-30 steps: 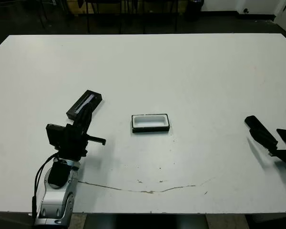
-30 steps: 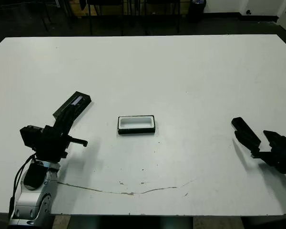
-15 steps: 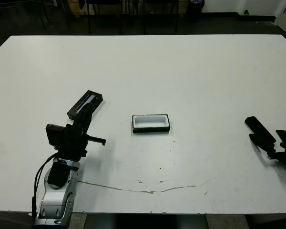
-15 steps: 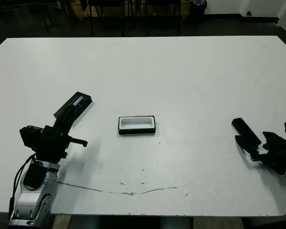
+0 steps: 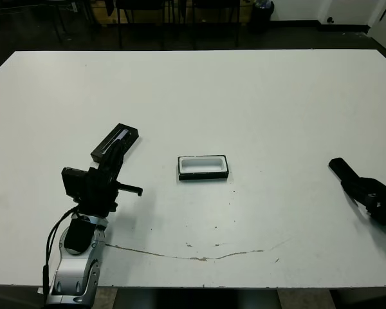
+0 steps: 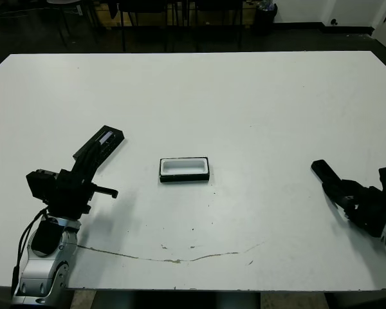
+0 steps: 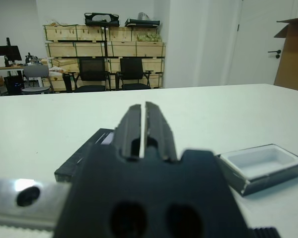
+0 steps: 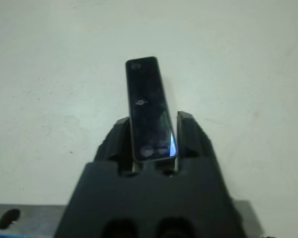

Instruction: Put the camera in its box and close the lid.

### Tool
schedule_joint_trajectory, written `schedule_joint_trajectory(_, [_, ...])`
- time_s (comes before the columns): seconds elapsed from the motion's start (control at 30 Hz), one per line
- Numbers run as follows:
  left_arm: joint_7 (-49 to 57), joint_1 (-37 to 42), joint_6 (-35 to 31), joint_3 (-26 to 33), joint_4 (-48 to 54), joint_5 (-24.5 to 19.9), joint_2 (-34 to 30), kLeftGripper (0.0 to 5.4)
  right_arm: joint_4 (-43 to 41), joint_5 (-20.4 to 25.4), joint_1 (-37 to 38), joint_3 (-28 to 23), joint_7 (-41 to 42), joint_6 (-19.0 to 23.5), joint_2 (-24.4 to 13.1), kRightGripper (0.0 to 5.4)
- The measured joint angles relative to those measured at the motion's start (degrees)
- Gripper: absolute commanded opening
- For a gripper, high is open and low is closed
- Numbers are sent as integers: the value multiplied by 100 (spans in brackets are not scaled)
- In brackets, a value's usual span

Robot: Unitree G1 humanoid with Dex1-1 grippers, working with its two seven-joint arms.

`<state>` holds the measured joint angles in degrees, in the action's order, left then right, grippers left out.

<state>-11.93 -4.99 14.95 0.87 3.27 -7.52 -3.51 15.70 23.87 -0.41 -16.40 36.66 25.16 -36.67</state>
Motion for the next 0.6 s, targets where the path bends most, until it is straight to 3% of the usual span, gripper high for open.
schedule_joint_trajectory(0.13, [1,0,3,0,-4,24,0,0,-14,47,1,0,27,1,-1,78])
schedule_joint_trajectory(0.4, [1,0,15,0,-13,22,0,0,-36,58,15,0,103,-23,-57,73])
schedule_joint_trajectory(0.6, [1,-1,14,-5,-7,19,0,0,-550,141,163,-91,93,-14,0,71])
